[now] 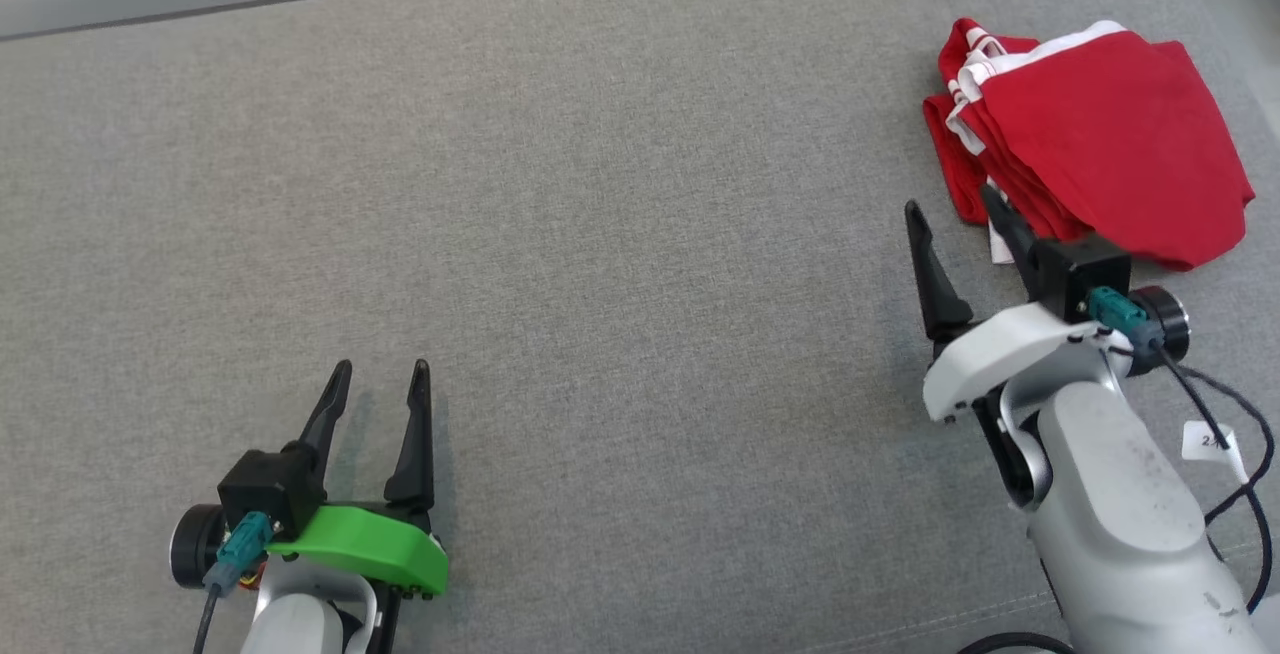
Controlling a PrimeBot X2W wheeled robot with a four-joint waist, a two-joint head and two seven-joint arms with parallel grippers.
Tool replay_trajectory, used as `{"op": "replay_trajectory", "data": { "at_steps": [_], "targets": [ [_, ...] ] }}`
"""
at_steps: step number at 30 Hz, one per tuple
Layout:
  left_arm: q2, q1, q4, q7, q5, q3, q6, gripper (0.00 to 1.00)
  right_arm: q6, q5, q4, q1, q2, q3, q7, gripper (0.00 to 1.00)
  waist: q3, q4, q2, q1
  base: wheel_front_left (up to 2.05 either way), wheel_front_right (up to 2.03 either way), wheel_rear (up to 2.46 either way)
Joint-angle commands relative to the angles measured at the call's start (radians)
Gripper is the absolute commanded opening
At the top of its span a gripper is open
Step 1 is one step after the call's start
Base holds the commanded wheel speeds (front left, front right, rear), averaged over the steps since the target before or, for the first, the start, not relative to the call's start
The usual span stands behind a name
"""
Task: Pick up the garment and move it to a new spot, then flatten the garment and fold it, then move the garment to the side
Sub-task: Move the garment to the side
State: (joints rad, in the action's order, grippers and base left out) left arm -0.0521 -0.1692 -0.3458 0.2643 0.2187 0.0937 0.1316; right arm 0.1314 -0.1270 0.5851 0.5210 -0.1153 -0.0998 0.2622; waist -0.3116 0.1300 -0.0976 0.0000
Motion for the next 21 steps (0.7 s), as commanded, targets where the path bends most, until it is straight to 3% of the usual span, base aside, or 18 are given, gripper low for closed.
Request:
{"op": "replay_trajectory", "data": {
  "at_steps": [1,13,21],
  "targets": [
    [0.0,0.022,-0.002,-0.001,0.005,-0.009,-0.002,1.0,-0.002,-0.011,-0.003,-0.044,0.003,-0.009,0.001,1.0,0.055,-0.039,0.0002,0.0,0.0,0.0,0.0],
    [0.0,0.126,-0.01,-0.001,0.022,-0.05,-0.002,1.0,-0.002,-0.035,-0.059,-0.249,0.054,-0.012,0.001,1.0,0.172,-0.089,0.0002,0.0,0.0,0.0,0.0],
    [0.0,0.159,0.003,-0.001,0.005,-0.089,-0.023,1.0,-0.002,-0.041,-0.108,-0.301,0.063,-0.015,0.001,1.0,0.202,-0.097,0.0002,0.0,0.0,0.0,0.0]
  ]
}}
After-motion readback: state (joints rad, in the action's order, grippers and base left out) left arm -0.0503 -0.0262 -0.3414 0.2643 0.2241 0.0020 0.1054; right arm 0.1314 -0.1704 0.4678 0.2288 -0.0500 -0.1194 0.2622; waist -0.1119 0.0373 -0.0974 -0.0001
